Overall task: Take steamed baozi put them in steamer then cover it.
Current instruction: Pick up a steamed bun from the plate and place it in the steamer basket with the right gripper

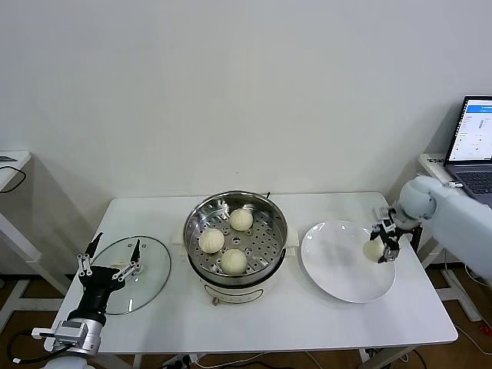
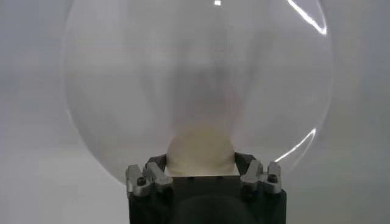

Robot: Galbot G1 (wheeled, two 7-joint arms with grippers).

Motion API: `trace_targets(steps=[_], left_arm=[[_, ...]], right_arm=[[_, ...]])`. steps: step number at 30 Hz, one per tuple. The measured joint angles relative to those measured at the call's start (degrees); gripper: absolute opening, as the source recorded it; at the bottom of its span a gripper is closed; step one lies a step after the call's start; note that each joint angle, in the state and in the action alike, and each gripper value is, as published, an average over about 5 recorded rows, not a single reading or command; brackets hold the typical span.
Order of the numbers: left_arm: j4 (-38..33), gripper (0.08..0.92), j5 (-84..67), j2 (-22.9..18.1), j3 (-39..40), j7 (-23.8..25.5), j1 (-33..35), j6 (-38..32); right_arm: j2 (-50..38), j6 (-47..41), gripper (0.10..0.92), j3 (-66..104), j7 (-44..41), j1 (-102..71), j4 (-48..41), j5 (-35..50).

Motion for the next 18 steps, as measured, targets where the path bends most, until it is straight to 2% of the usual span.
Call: trace_targets(steps=[9,18], left_arm=[[-0.36,0.823,-0.4,0.65,0.03,0.2,-0.34,-0.13],[0.11,0.823,-1.45,1.31,-0.91,0.85,-0.99,-0.16]], right_arm=[[0.15,-7.71,0.729,-20.16,-0.37,24.57,12.38,15.25],[7.75,-16.55,0.729,-31.48,2.25,40.09,20.35,29.61]])
